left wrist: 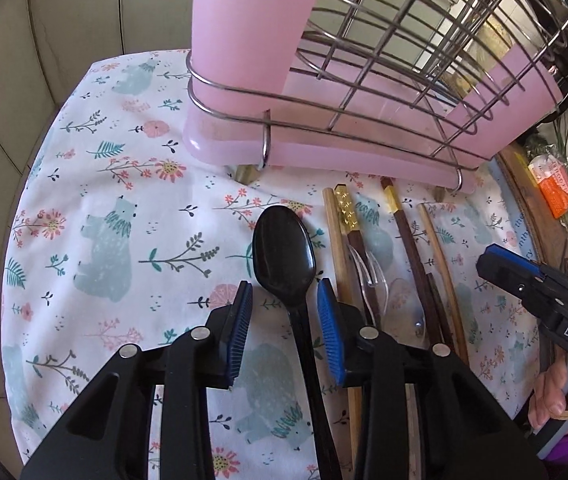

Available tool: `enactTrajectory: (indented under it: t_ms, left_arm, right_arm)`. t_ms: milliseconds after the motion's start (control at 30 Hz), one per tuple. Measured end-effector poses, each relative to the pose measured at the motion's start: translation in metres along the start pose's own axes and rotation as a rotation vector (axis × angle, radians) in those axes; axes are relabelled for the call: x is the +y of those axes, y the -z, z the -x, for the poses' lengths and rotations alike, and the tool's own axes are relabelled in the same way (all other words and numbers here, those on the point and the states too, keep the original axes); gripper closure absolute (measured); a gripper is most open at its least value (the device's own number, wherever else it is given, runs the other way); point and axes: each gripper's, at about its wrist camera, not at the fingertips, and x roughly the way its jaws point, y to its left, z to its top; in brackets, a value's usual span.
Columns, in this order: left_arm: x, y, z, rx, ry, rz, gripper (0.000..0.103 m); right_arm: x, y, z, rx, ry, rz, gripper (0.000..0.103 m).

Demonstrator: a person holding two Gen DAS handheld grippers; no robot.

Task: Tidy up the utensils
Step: 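Grasp the black spoon with the left tool while the right tool grasps a wooden chopstick, then lift the black spoon with the left tool while the right tool lifts the wooden chopstick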

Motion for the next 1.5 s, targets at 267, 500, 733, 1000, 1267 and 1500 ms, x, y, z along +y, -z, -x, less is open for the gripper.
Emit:
enactTrajectory:
  t_ms: [267, 500, 733, 1000, 1267, 1500]
  left_arm:
    - [0.016, 0.002, 0.006, 0.0, 0.019, 0.044, 0.093]
    - [0.03, 0.005, 0.018, 0.008, 0.017, 0.092, 0.093]
    - [0.027, -0.002, 0.015, 0.108, 0.025, 0.043, 0.091]
    - [0.018, -0.026, 0.008, 0.264, 0.038, -0.067, 0.075]
    - [0.003, -0.032, -0.006, 0.314, -0.04, -0.21, 0.076]
    - [0.013, -0.022, 0.014, 0.251, 0.0, -0.16, 0.092]
  right_arm:
    - [0.003, -0.002, -0.037, 0.083, 0.005, -0.033, 0.088]
    - [-0.016, 0.001, -0.023, 0.08, 0.042, -0.077, 0.096]
    - [-0.025, 0.003, -0.023, 0.108, 0.036, -0.12, 0.096]
    - [-0.029, -0.005, -0.023, 0.158, -0.009, -0.095, 0.091]
    - [-0.031, -0.019, -0.033, 0.207, 0.002, -0.063, 0.091]
    - [-0.041, -0.012, -0.02, 0.149, -0.052, -0.091, 0.096]
